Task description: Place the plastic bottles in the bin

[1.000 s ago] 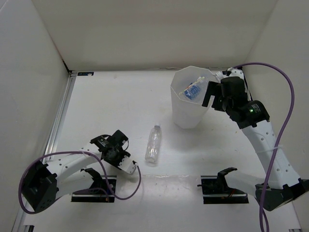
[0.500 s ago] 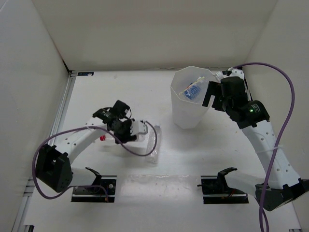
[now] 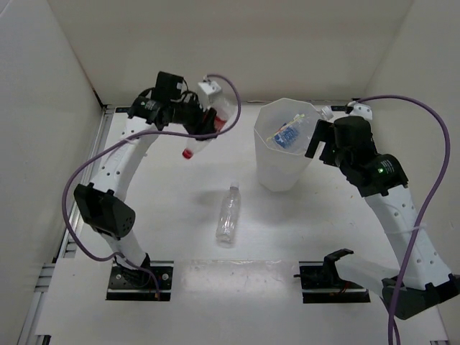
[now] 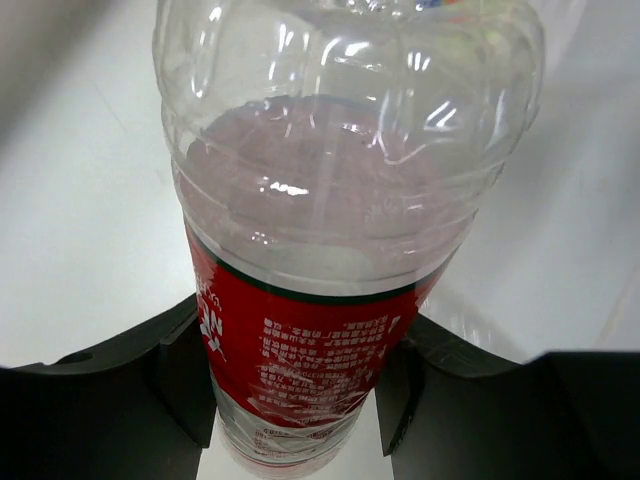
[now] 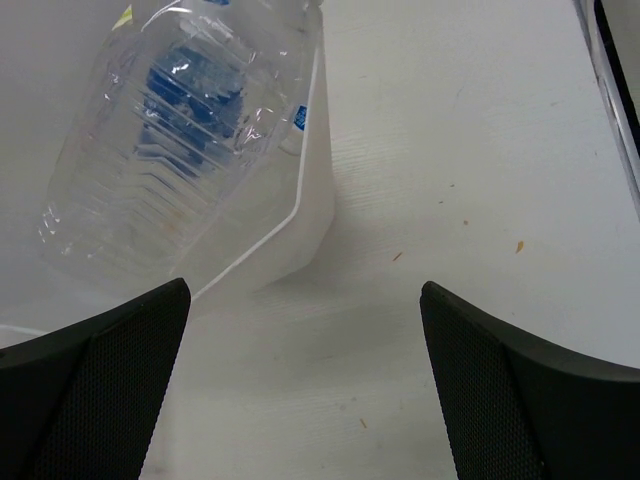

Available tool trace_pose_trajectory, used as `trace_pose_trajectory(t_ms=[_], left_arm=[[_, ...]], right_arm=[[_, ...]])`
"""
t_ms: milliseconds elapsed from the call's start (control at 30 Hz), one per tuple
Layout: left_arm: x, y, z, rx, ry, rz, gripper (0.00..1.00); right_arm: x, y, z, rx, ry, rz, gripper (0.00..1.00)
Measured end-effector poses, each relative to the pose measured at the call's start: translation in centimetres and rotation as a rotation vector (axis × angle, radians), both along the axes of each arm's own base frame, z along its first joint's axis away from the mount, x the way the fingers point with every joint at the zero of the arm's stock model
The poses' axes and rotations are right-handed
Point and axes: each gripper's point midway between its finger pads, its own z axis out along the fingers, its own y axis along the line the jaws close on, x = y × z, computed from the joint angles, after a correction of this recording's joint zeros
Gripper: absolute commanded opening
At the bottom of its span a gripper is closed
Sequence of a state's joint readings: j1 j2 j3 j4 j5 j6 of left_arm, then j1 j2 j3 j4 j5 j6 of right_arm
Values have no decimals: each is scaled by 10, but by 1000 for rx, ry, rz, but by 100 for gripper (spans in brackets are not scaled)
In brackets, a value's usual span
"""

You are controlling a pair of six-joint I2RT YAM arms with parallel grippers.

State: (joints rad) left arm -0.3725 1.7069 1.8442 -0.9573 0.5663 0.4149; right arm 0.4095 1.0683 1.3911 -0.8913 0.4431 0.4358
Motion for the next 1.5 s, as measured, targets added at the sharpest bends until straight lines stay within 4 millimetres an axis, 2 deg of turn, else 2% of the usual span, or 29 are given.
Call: trace_pose_trajectory(t_ms=[133, 200, 267, 367, 433, 500, 567, 733, 800, 833, 867, 1000, 1133, 1167, 1233, 1300, 1367, 1433, 1500], left_arm=[[33, -26, 104, -200, -213, 40, 10], [43, -36, 157, -289, -332, 52, 10], [42, -52, 206, -383, -447, 44, 10], [29, -79, 251, -508, -532, -5, 10], [21, -101, 262, -570, -533, -44, 10], [14, -126, 258, -607, -503, -96, 10], [12, -149, 239, -609, -447, -136, 10], [7, -200, 162, -549, -256, -215, 10], [5, -212, 135, -519, -197, -230, 12], [2, -217, 123, -506, -173, -237, 17], [1, -220, 113, -492, -155, -243, 27], [-1, -225, 87, -457, -117, -254, 35], [7, -221, 54, -391, -102, -210, 72], [10, -220, 46, -372, -102, -194, 98], [17, -216, 33, -338, -102, -156, 100], [25, -212, 29, -315, -118, -108, 100], [32, -207, 34, -299, -157, -67, 100], [35, -199, 47, -293, -205, -33, 100], [36, -190, 69, -296, -267, -9, 100]], right_arm=[[-5, -8, 10, 19, -42, -48, 99], [-7, -12, 14, 28, -60, -71, 99], [-8, -16, 16, 33, -70, -93, 99], [-9, -18, 9, 32, -56, -107, 99], [-9, -19, 2, 29, -38, -116, 99], [-7, -19, -2, 27, -23, -122, 99], [-5, -21, -6, 23, -9, -135, 99], [-6, -27, -12, 18, 16, -156, 99], [-6, -27, -11, 20, 14, -154, 99], [-7, -27, -11, 22, 12, -153, 99], [-7, -27, -10, 23, 10, -152, 99], [-11, -28, -6, 31, -6, -152, 99], [-14, -29, -2, 37, -22, -152, 99], [-14, -29, -1, 37, -24, -152, 99], [-14, -29, -1, 38, -25, -151, 99], [-14, -29, -1, 38, -25, -151, 99], [-15, -30, -1, 36, -26, -149, 99], [-15, -30, 0, 35, -27, -149, 99], [-15, -30, 0, 34, -27, -147, 99]])
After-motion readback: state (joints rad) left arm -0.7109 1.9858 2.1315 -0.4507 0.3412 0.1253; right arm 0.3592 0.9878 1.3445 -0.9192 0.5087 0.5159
